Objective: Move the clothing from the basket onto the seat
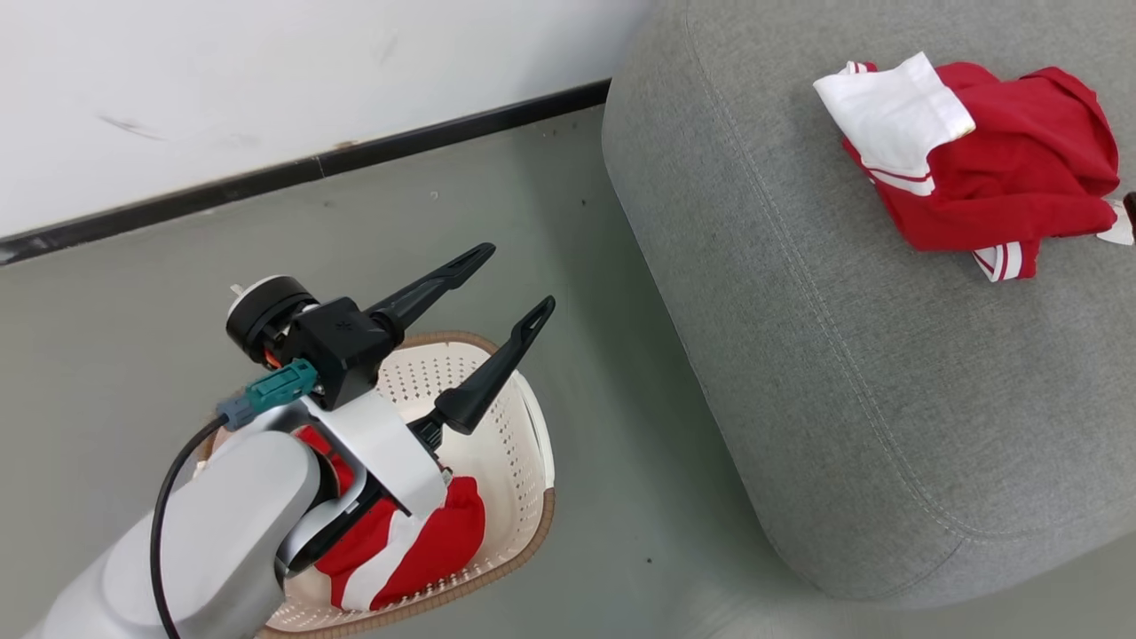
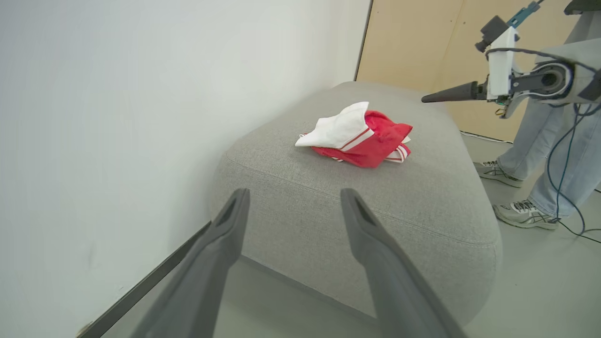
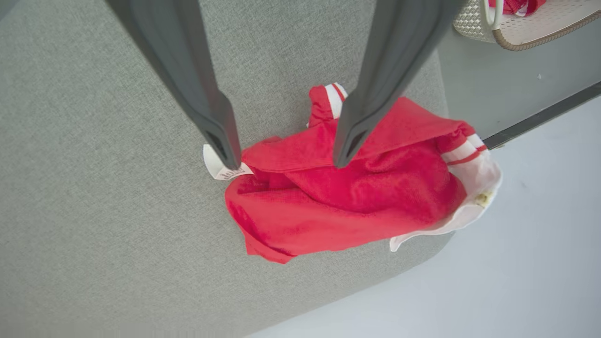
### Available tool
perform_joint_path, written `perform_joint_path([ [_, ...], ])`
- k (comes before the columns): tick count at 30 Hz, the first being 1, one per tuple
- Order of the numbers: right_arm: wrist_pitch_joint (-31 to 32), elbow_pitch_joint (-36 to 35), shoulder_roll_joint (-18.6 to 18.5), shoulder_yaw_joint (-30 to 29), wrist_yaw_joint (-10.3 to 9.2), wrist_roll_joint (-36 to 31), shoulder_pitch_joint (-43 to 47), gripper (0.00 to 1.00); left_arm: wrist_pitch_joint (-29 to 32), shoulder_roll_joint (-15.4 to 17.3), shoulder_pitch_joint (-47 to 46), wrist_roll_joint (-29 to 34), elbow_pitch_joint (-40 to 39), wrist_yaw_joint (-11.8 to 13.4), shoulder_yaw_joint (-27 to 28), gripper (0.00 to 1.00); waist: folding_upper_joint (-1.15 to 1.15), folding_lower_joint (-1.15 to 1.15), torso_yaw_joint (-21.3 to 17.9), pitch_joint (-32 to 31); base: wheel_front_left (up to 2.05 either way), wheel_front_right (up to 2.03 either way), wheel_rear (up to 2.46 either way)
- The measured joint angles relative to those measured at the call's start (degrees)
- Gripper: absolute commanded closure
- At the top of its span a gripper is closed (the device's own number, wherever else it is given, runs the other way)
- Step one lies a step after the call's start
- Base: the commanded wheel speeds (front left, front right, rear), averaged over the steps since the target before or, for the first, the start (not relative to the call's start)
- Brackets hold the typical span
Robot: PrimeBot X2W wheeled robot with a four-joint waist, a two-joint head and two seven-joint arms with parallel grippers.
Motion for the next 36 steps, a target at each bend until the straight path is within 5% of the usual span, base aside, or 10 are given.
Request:
perform_joint_path([
  [36, -12.36, -18.67, -0.49, 9.36, 0.00, 2.80, 11.19, 0.00, -5.43, 1.19, 12.38, -6.10, 5.55, 7.01, 10.39, 0.00, 0.00, 0.00, 10.30, -10.82, 0.00, 0.00, 0.00],
])
